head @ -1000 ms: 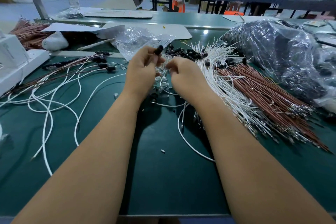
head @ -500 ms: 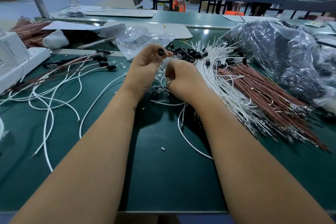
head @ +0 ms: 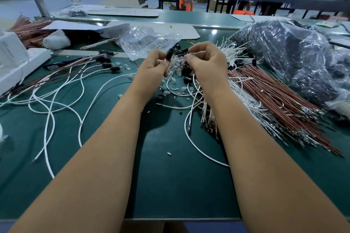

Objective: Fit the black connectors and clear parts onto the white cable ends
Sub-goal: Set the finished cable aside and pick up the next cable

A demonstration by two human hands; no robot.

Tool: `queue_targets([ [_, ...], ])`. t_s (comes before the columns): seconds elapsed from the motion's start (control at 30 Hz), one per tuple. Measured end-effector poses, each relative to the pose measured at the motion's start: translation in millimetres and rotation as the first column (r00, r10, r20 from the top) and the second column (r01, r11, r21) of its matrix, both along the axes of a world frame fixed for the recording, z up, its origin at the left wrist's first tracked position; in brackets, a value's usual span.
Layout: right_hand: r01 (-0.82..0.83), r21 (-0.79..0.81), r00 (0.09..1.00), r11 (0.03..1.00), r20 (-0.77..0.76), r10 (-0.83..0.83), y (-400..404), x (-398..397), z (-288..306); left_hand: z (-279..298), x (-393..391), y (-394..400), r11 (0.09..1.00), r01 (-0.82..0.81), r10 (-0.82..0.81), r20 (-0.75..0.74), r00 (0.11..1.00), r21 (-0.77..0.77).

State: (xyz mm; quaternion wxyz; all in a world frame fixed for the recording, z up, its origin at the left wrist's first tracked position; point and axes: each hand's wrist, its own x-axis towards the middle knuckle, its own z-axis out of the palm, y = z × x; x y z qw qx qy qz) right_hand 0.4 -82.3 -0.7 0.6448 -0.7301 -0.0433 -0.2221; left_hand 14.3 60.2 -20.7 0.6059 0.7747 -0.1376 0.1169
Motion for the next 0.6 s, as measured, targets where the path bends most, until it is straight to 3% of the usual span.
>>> queue_targets([
  [0.13,-0.116,0.230,0.989,0.966,-0.064,0.134,0.5,0.2,1.2,-0.7,-1.8,-1.2,0.998,-0.003,0.003,-0.006,1.000,0.067],
  [0.23,-0.134,0.273,0.985,0.953,-0.070,0.159,-1.0,1.7,0.4,-0.7,-2.3,-1.5,0.996,0.003,-0.001,-0.014,1.000,0.088],
  [0.37,-0.139,0.225,0.984,0.964,-0.082,0.161,-1.2,2.5,-2.1,-1.4,-2.7,-3.1,0.996,0.001,0.000,-0.010,1.000,0.089],
  [0.6,-0.109,-0.002,0.993,0.994,-0.055,0.109,-4.2,1.6,-3.6,-3.1,-0.9,-1.1,0.993,-0.020,0.020,0.004,1.000,0.112],
])
